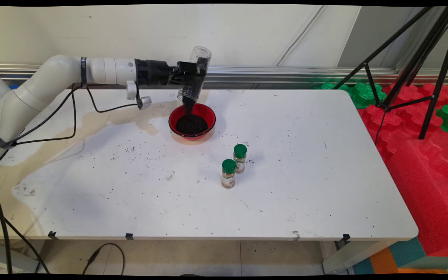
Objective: Pour the black seasoning powder in the red bowl
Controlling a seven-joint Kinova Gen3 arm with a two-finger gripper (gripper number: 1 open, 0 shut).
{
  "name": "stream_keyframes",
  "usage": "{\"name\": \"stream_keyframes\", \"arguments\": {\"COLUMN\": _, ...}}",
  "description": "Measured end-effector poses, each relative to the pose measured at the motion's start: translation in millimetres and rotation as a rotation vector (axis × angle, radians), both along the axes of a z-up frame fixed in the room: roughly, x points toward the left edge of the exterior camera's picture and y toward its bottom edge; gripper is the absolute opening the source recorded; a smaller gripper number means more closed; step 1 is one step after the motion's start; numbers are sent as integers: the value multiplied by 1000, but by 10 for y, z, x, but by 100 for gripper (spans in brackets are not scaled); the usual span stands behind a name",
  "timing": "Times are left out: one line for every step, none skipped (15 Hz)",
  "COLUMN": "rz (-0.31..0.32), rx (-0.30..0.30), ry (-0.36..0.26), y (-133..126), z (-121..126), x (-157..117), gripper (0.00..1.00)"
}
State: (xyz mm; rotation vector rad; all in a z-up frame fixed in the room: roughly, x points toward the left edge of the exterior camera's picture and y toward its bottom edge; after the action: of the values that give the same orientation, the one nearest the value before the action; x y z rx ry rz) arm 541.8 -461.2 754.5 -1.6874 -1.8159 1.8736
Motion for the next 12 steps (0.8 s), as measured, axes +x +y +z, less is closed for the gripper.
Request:
{"name": "stream_keyframes", "arguments": {"rz": -1, "rx": -2, "ry": -1, "y": 2, "z": 1, "x": -2, "gripper": 0}}
{"name": "stream_keyframes", "arguments": {"rz": -2, "rx": -5, "ry": -3, "y": 6, "z": 2, "x": -4, "gripper": 0}}
{"name": "stream_keyframes", "arguments": {"rz": -3, "rx": -7, "ry": -3, "y": 9, "z": 3, "x": -5, "gripper": 0}}
{"name": "stream_keyframes", "arguments": {"rz": -4, "rx": -10, "ry": -5, "y": 13, "z": 5, "x": -7, "gripper": 0}}
{"name": "stream_keyframes", "arguments": {"rz": -6, "rx": -14, "ry": -6, "y": 16, "z": 8, "x": -11, "gripper": 0}}
{"name": "stream_keyframes", "arguments": {"rz": -8, "rx": -17, "ry": -8, "y": 20, "z": 11, "x": -13, "gripper": 0}}
{"name": "stream_keyframes", "arguments": {"rz": -8, "rx": -19, "ry": -8, "y": 24, "z": 12, "x": -14, "gripper": 0}}
{"name": "stream_keyframes", "arguments": {"rz": -10, "rx": -22, "ry": -10, "y": 29, "z": 14, "x": -16, "gripper": 0}}
{"name": "stream_keyframes", "arguments": {"rz": -11, "rx": -24, "ry": -11, "y": 31, "z": 14, "x": -19, "gripper": 0}}
{"name": "stream_keyframes", "arguments": {"rz": -13, "rx": -27, "ry": -12, "y": 35, "z": 17, "x": -20, "gripper": 0}}
{"name": "stream_keyframes", "arguments": {"rz": -13, "rx": -30, "ry": -13, "y": 41, "z": 18, "x": -21, "gripper": 0}}
{"name": "stream_keyframes", "arguments": {"rz": -14, "rx": -31, "ry": -14, "y": 44, "z": 19, "x": -22, "gripper": 0}}
